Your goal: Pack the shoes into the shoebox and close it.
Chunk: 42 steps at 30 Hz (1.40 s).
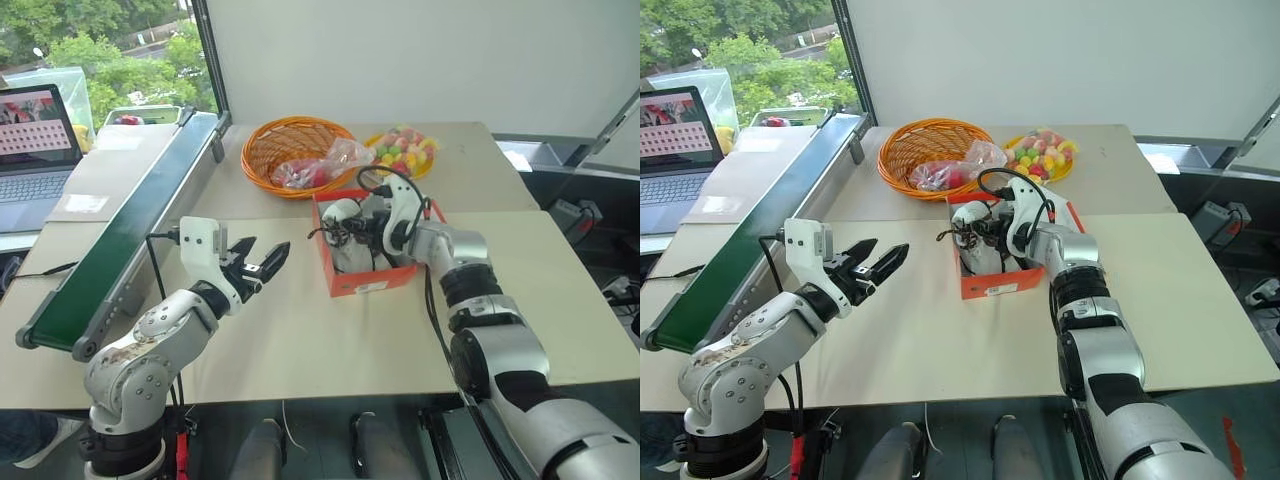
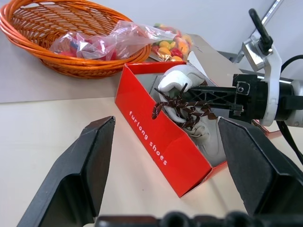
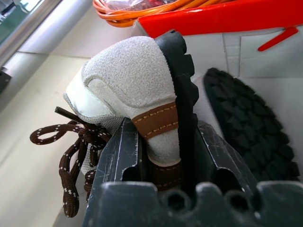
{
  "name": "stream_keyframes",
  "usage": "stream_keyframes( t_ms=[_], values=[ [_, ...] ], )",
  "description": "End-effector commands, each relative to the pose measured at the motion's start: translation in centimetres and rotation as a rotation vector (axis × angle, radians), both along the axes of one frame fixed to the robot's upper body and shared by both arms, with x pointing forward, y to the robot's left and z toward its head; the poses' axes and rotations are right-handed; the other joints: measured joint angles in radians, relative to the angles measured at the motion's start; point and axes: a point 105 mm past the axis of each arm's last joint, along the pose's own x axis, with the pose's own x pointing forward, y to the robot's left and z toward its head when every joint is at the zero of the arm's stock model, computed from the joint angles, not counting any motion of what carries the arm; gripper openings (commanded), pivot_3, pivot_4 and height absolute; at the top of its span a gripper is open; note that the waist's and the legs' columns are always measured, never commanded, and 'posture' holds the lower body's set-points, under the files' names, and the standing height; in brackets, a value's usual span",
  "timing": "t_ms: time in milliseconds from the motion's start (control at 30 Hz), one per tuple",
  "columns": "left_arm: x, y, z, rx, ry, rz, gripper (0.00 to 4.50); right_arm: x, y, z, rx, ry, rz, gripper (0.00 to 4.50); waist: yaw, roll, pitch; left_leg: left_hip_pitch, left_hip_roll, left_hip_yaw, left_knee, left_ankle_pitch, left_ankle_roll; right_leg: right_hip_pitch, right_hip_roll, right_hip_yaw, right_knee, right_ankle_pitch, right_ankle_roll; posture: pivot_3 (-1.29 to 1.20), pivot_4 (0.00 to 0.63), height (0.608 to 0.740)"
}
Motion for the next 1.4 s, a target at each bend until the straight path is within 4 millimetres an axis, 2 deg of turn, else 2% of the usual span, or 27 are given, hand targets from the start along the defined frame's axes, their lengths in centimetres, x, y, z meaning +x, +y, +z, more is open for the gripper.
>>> stream_keyframes(
  t_ms=[33,233,300,433,500,533,767,867,1000,1067,1200,1267,1333,1400],
  values=[
    [-0.6,-0.4,1.1,-0.007,-0.056,-0.005,3.69,0.5,-0.6,-1.0,-0.092,-0.008,-0.023,0.94,0.001,0.000,0.000,0.000,0.000,0.000,0.000,0.000,0.000,0.001,0.000,0.000,0.000,0.000,0.000,0.00,0.150,0.740],
    [-0.6,-0.8,1.0,-0.025,-0.057,0.003,3.69,1.1,-1.6,-2.9,-0.302,-0.005,-0.081,0.94,0.001,0.000,-0.001,0.005,0.000,0.000,0.000,0.000,0.000,0.005,0.000,0.000,0.000,0.000,0.000,0.00,0.150,0.740],
    [-0.6,-1.0,1.0,-0.032,-0.059,0.004,3.69,1.1,-1.8,-3.3,-0.375,-0.013,-0.087,0.94,0.004,0.000,-0.001,0.010,0.000,0.000,0.000,0.000,0.000,0.012,0.000,-0.001,-0.001,0.000,0.000,0.00,0.150,0.740],
    [-0.5,-1.4,0.8,-0.053,-0.061,0.009,3.69,1.1,-1.4,-4.2,-0.529,-0.042,-0.063,0.94,0.006,0.000,-0.002,0.016,-0.001,-0.001,0.000,0.000,0.000,0.020,0.000,-0.001,-0.004,-0.001,0.001,0.00,0.150,0.740],
    [-0.5,-1.6,0.8,-0.060,-0.061,0.010,3.69,1.1,-1.1,-4.4,-0.561,-0.053,-0.052,1.90,0.007,0.000,-0.003,0.018,-0.001,-0.001,0.000,0.000,0.000,0.021,0.000,-0.001,-0.004,-0.001,0.001,0.00,0.150,0.740],
    [-0.5,-1.7,0.7,-0.062,-0.061,0.010,3.69,1.1,-0.9,-4.4,-0.559,-0.054,-0.046,2.05,0.007,0.001,-0.003,0.019,-0.001,-0.001,0.000,0.000,0.000,0.022,0.000,-0.001,-0.004,-0.001,0.001,0.00,0.150,0.740],
    [-0.6,-1.6,0.6,-0.069,-0.061,0.021,3.69,1.0,0.6,-4.0,-0.525,-0.066,-0.003,4.43,0.003,0.001,-0.003,0.017,-0.001,-0.002,0.000,0.000,0.000,0.021,0.000,-0.001,-0.004,-0.001,0.001,0.00,0.150,0.740],
    [-0.6,-1.6,0.6,-0.070,-0.060,0.019,3.69,1.3,1.1,-2.4,-0.502,-0.099,0.017,4.43,0.003,0.001,-0.003,0.018,-0.001,-0.001,0.000,0.000,0.000,0.021,0.000,-0.001,-0.004,-0.001,0.001,0.00,0.150,0.740],
    [-0.4,-1.7,0.7,-0.069,-0.064,0.010,3.69,1.9,1.7,1.7,-0.408,-0.154,0.056,4.43,-0.002,0.001,-0.003,0.015,0.000,-0.001,0.000,0.000,0.000,0.018,0.000,-0.001,-0.003,-0.001,0.001,0.00,0.150,0.740],
    [-0.3,-1.7,0.8,-0.067,-0.066,0.007,3.69,2.0,1.8,4.7,-0.351,-0.209,0.088,4.43,-0.001,0.001,-0.002,0.013,0.000,-0.001,0.000,0.000,0.000,0.016,0.000,-0.001,-0.003,-0.001,0.001,0.00,0.150,0.740],
    [-0.1,-1.9,0.9,-0.065,-0.070,-0.009,3.69,1.6,1.0,8.5,-0.297,-0.281,0.131,4.43,0.000,0.003,-0.001,0.008,-0.001,-0.001,0.000,-0.001,0.001,0.011,0.000,-0.001,-0.004,-0.001,0.001,0.00,0.150,0.740],
    [0.0,-2.0,1.0,-0.063,-0.073,-0.018,3.69,1.3,0.3,9.3,-0.311,-0.308,0.136,4.43,0.000,0.003,-0.001,0.006,-0.001,-0.001,0.000,-0.001,0.001,0.009,0.000,-0.001,-0.003,-0.001,0.001,0.00,0.150,0.740],
    [0.1,-2.1,1.0,-0.059,-0.074,-0.026,3.69,1.0,-0.1,9.4,-0.329,-0.326,0.142,3.87,0.000,0.003,-0.001,0.005,-0.001,-0.001,0.000,-0.001,0.001,0.008,0.000,-0.001,-0.003,-0.001,0.001,0.00,0.150,0.740],
    [0.2,-2.1,1.1,-0.057,-0.076,-0.032,3.69,0.2,-0.2,8.7,-0.374,-0.337,0.195,3.36,-0.001,0.003,-0.001,0.005,-0.001,-0.001,0.000,-0.001,0.001,0.008,0.000,-0.001,-0.003,-0.001,0.001,0.00,0.150,0.740]
  ],
)
